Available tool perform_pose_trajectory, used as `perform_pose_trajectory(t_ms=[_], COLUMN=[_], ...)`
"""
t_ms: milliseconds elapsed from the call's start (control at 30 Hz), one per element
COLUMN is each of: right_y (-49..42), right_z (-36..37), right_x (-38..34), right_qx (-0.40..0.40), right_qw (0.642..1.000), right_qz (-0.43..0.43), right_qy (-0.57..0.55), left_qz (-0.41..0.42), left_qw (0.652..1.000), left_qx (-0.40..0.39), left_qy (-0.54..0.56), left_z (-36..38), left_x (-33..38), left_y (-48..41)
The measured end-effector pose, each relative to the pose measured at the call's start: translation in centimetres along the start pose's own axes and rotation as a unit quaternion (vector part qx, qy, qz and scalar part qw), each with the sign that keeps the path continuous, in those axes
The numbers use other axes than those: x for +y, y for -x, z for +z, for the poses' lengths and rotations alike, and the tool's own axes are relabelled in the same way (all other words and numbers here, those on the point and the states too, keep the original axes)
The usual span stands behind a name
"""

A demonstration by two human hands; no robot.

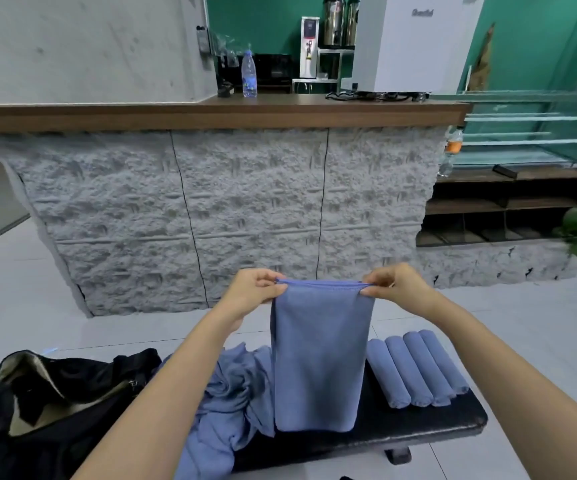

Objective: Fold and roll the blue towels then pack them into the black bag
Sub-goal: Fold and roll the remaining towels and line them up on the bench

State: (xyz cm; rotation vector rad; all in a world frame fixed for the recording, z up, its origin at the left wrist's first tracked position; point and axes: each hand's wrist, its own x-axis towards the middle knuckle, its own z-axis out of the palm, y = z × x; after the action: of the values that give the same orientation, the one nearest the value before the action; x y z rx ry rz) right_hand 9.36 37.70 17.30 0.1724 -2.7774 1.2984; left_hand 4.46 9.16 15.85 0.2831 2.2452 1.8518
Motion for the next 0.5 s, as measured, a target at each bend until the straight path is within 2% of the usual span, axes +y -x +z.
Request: perform_pose_trajectory(t_ms=[100,167,233,367,433,500], right_y=[-0.5,-1.6,-3.0,-5.8,-5.9,-5.5], right_z=[-0.4,0.3,1.8,2.5,2.1,2.6], right_x=[0.9,2.7,5.0,6.5,6.5,8.0], right_qx=[-0.037,-0.065,-0.054,0.119,0.203,0.241], right_qw=[0.998,0.994,0.986,0.972,0.962,0.955], right_qz=[0.039,0.083,0.105,0.108,0.059,0.002], right_qy=[-0.039,0.021,0.116,0.172,0.172,0.174], left_qz=[-0.04,-0.058,-0.053,0.03,0.085,0.119], left_qw=[0.999,0.995,0.987,0.967,0.964,0.958], left_qx=[-0.007,0.015,0.057,0.156,0.178,0.18], left_qy=[-0.03,-0.081,-0.141,-0.198,-0.177,-0.19], left_z=[0.6,1.8,3.3,5.3,5.3,5.6], left_x=[-0.7,-2.3,-4.0,-4.8,-4.5,-6.2], left_y=[-1.2,-2.6,-4.1,-7.5,-8.2,-8.8])
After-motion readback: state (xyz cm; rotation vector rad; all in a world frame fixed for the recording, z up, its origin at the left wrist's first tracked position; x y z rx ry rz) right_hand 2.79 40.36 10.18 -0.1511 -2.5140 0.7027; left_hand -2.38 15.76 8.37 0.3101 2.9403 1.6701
